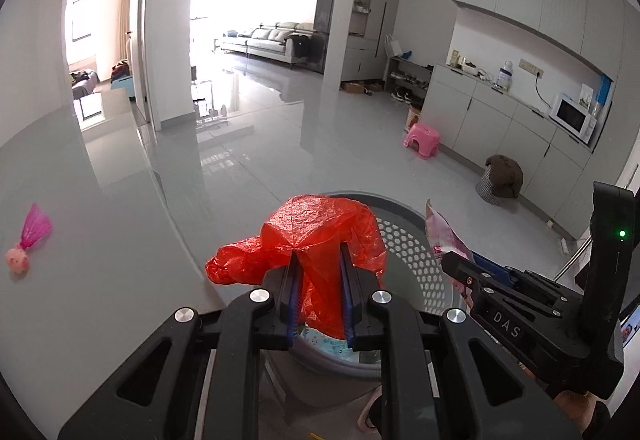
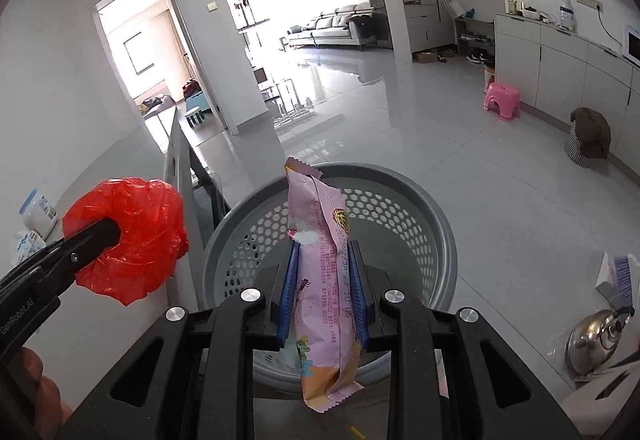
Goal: Collect trash
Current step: 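Carry the red bag and snack wrapper over the wastebasket, then open both tools to drop the bag and wrapper into the wastebasket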
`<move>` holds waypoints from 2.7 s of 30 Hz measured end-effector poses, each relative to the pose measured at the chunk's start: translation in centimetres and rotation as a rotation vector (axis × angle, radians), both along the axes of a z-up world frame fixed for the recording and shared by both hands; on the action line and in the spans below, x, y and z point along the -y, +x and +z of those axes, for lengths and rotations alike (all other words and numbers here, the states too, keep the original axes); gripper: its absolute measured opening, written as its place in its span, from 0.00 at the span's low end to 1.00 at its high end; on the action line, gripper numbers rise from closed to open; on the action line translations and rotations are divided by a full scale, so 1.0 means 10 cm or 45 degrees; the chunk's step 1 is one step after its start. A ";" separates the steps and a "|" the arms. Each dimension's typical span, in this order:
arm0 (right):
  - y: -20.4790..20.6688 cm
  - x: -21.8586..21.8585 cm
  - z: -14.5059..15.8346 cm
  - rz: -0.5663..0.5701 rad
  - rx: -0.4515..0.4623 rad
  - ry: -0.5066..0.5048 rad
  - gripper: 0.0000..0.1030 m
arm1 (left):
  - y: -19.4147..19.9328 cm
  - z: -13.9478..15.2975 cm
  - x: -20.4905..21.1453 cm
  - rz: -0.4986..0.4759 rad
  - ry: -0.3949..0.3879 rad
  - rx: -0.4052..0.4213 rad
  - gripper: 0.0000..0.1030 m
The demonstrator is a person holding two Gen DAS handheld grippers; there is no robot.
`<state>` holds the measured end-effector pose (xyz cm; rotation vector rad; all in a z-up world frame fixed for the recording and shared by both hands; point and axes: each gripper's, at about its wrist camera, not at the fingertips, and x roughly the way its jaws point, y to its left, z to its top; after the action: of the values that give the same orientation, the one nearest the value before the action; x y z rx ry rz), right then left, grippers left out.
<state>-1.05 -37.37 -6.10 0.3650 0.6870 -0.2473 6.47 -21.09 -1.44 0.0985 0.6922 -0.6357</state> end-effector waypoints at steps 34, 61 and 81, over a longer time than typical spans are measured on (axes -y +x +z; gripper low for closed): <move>0.51 0.68 -0.66 0.028 -0.065 0.217 0.29 | 0.62 -0.87 0.92 -0.053 0.207 -0.246 0.25; 0.22 0.67 -0.52 -0.013 0.005 0.232 0.48 | 0.52 -0.67 0.60 0.045 0.178 -0.200 0.76; -0.22 0.53 -0.20 -0.047 0.075 0.200 0.52 | 0.10 -0.16 0.38 0.046 0.090 -0.069 0.87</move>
<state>-3.25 -42.67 -8.11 0.5331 0.6436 -0.2171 7.45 -24.93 -3.08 0.1345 0.7672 -0.5810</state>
